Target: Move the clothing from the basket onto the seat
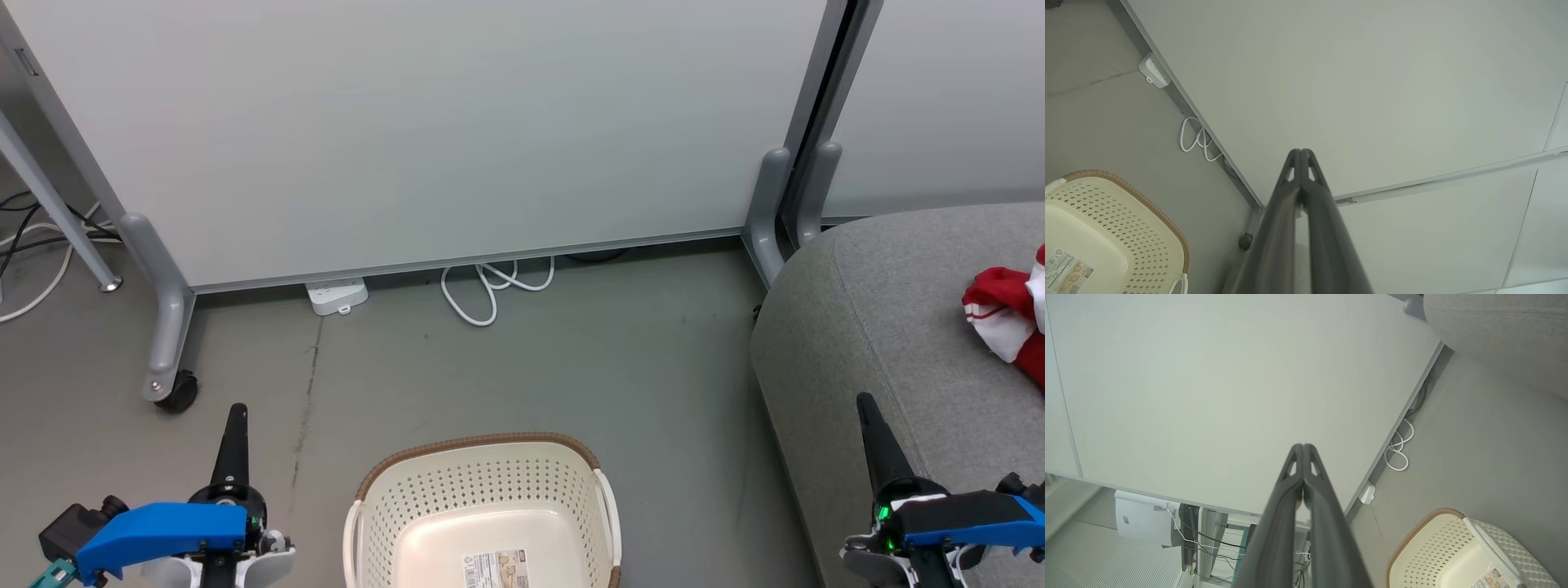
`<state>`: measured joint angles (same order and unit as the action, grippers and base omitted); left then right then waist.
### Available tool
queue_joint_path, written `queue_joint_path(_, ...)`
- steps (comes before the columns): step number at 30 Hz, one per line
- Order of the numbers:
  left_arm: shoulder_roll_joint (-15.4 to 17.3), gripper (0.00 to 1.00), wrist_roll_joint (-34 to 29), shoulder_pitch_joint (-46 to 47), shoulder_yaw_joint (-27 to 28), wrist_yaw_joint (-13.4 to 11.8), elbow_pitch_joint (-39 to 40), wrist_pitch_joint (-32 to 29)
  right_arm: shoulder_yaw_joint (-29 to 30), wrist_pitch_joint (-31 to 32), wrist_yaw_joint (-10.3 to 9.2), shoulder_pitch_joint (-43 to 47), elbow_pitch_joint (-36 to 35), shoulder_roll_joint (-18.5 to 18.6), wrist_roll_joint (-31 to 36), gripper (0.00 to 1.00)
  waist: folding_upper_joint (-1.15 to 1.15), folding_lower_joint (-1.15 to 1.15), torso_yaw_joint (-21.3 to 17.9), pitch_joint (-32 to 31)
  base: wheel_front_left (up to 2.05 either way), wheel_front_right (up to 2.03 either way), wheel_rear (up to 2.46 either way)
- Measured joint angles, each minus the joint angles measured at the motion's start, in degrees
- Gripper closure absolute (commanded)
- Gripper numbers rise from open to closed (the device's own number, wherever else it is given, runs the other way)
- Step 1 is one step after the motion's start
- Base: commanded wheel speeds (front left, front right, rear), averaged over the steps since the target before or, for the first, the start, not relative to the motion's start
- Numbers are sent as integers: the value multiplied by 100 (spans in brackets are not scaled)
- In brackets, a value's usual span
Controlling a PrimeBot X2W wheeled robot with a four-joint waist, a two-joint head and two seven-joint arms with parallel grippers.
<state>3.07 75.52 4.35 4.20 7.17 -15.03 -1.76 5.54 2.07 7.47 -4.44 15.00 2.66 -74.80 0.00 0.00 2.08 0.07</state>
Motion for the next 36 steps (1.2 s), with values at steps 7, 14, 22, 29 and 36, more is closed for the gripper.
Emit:
queue_joint_path(7, 0, 100, 338, 26, 41, 0, 14, -94, 21, 94, 1, -15, -21, 1, -348, 100, 0, 0, -37, 2, 0, 0, 0)
queue_joint_path(14, -1, 100, 654, 55, 68, 1, 33, -170, 38, 174, 0, -68, -40, 1, -671, 100, 0, 0, -73, 4, 0, 0, 0)
queue_joint_path(22, -1, 100, 994, 81, 103, 1, 48, -270, 55, 253, 1, -91, -56, 2, -1020, 100, 0, 0, -114, 6, 0, 0, 0)
queue_joint_path(29, -1, 100, 1276, 116, 140, 2, 65, -345, 70, 345, 0, -121, -68, 3, -1315, 100, 0, 0, -151, 8, 0, 0, 0)
queue_joint_path(36, -1, 100, 1543, 137, 179, 3, 77, -416, 88, 414, 1, -131, -85, 4, -1589, 100, 0, 0, -187, 10, 0, 0, 0)
